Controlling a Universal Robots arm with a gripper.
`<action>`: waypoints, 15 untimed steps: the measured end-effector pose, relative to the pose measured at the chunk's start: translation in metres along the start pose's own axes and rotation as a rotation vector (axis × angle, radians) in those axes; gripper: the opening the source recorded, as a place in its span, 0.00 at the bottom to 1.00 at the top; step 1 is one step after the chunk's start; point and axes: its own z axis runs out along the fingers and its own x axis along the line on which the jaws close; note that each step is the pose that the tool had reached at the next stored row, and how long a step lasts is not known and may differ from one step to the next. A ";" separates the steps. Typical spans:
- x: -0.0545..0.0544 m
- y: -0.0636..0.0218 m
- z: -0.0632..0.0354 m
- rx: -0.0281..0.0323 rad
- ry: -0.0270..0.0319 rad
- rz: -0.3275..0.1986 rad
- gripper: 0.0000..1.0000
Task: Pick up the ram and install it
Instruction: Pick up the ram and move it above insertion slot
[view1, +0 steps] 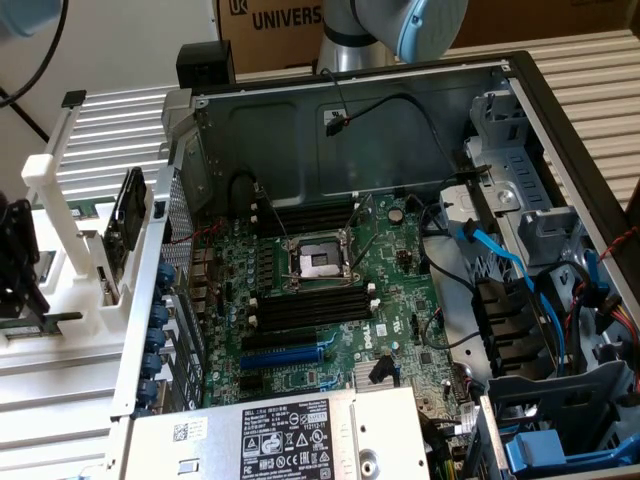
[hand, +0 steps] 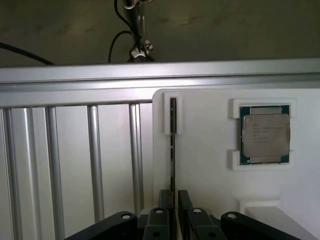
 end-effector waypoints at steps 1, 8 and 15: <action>0.000 0.0001 0.0004 0.0003 0.0000 0.000 0.21; -0.002 0.0013 0.0039 0.0016 -0.0003 -0.002 0.21; -0.002 0.0064 0.0074 0.0023 0.0000 -0.003 0.21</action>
